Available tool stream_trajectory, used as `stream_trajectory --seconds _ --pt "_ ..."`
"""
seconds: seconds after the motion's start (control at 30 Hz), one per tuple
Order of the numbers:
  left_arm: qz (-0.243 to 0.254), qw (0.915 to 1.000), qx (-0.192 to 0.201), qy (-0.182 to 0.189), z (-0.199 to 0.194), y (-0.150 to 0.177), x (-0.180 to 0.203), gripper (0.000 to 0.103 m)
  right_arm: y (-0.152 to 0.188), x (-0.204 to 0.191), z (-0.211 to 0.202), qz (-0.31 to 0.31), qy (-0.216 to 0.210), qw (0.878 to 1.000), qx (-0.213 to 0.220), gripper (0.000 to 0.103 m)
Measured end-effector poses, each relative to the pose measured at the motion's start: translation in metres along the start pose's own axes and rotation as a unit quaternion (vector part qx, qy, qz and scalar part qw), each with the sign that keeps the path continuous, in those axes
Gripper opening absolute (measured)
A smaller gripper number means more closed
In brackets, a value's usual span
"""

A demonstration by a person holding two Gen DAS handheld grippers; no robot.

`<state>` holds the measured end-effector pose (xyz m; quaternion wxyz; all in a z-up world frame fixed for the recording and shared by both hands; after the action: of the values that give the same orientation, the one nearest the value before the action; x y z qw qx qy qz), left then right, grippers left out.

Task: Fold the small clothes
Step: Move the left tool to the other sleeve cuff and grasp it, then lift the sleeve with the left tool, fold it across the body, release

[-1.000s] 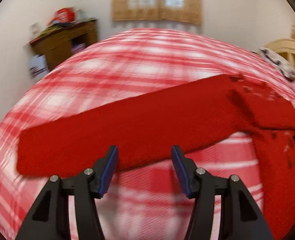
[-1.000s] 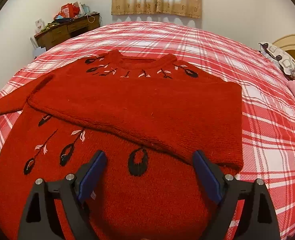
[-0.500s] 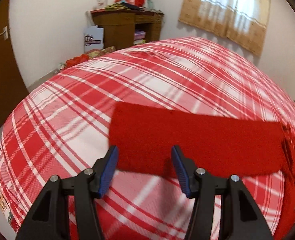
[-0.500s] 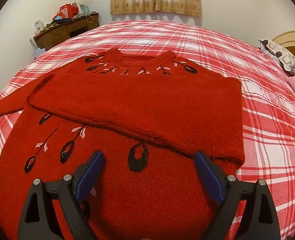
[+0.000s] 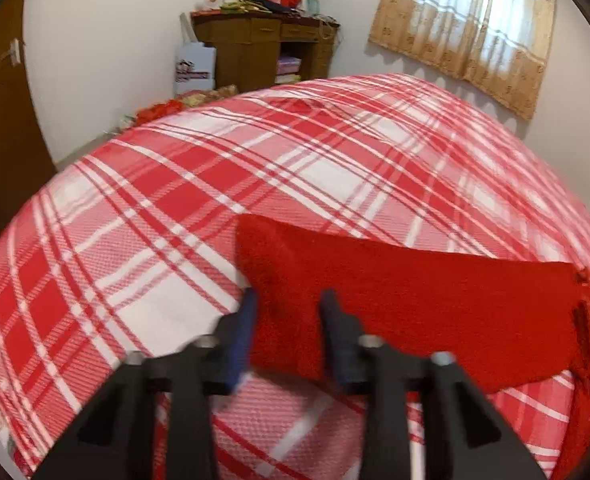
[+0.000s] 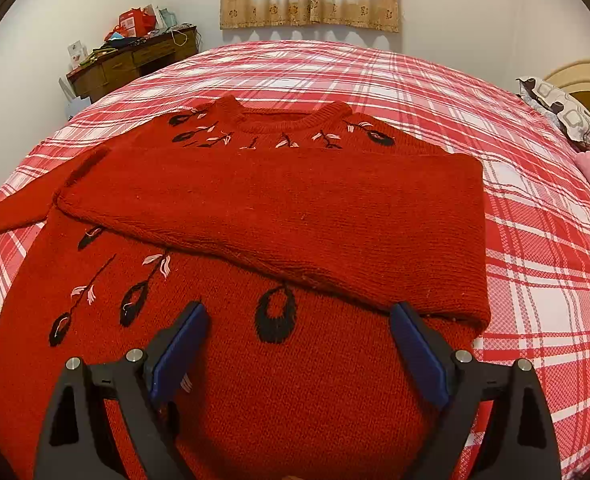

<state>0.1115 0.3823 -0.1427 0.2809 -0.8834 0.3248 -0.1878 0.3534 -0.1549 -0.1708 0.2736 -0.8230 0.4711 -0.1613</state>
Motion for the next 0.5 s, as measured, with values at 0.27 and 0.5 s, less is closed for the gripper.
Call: stream_trajectory --seconds 0.27,0.5 --pt "0.013 0.9993 -0.002 0.034 -0.004 0.003 0.01 0.013 0.0 0.0 0.0 0.0 0.0 1.0 0.0 0.093" --pt "0.019 0.9973 0.011 0.07 -0.026 -0.002 0.026 0.013 -0.001 0.003 -0.009 0.005 -0.004 1.0 0.021 0.093"
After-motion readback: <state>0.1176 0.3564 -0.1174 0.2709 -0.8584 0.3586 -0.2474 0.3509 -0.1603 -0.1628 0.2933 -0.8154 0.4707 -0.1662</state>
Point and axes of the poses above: each gripper's, at about its wrist camera, not at the fingertips, and z roughly the way its jaws point, x to its right, y to its underside, the point moved 1 cm from there along z, roughly the way its jaws point, and after that the axes turned 2 degrees about -x, right-handed, at the moved point
